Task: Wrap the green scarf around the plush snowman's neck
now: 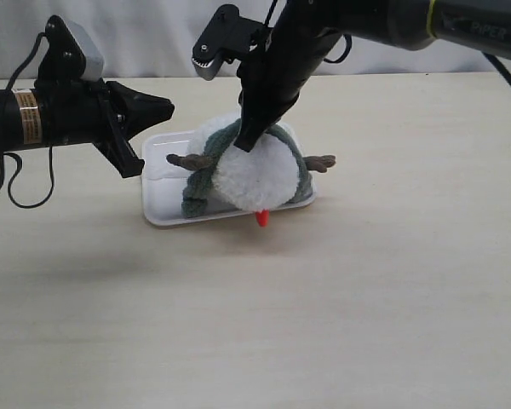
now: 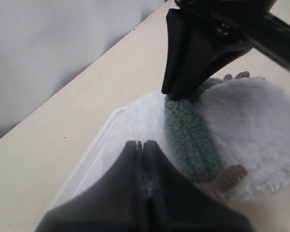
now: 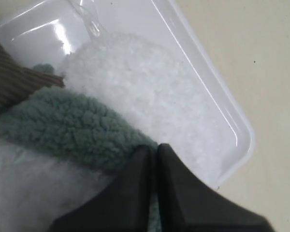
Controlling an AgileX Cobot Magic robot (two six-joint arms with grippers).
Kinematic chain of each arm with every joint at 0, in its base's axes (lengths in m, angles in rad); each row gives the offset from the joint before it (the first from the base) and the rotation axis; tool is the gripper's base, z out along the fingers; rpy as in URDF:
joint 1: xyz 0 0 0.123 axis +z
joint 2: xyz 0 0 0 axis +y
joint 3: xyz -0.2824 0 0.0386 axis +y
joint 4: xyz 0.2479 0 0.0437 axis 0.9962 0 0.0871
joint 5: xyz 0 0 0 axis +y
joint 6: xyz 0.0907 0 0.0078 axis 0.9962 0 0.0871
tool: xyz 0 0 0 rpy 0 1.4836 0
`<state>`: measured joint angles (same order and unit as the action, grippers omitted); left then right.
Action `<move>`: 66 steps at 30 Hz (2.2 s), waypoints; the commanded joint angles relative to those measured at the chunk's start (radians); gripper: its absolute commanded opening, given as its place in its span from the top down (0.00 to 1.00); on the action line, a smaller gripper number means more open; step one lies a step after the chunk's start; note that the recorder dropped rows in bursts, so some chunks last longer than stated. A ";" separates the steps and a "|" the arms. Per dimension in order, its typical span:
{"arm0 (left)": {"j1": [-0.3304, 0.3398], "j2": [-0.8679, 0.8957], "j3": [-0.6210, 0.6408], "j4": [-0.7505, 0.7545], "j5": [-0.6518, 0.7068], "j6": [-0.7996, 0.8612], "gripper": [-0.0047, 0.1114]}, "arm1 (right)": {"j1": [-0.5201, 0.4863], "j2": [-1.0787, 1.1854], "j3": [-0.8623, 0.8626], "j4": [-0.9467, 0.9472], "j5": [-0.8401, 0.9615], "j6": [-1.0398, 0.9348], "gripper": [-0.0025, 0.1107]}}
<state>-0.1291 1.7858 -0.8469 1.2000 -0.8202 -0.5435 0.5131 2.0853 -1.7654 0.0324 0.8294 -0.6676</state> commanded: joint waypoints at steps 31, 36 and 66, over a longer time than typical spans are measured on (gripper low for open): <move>0.000 0.001 -0.005 -0.001 -0.007 -0.007 0.96 | 0.002 -0.025 -0.004 -0.136 -0.002 0.385 0.63; 0.000 0.001 -0.005 -0.001 -0.001 -0.007 0.96 | 0.002 -0.115 -0.004 -0.093 -0.002 0.392 0.63; 0.000 0.001 -0.005 0.001 0.036 -0.012 0.96 | 0.002 -0.183 0.236 0.160 0.035 -0.059 0.94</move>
<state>-0.1291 1.7858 -0.8469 1.2000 -0.8174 -0.5455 0.5138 1.8915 -1.5334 0.2057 0.9205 -0.7433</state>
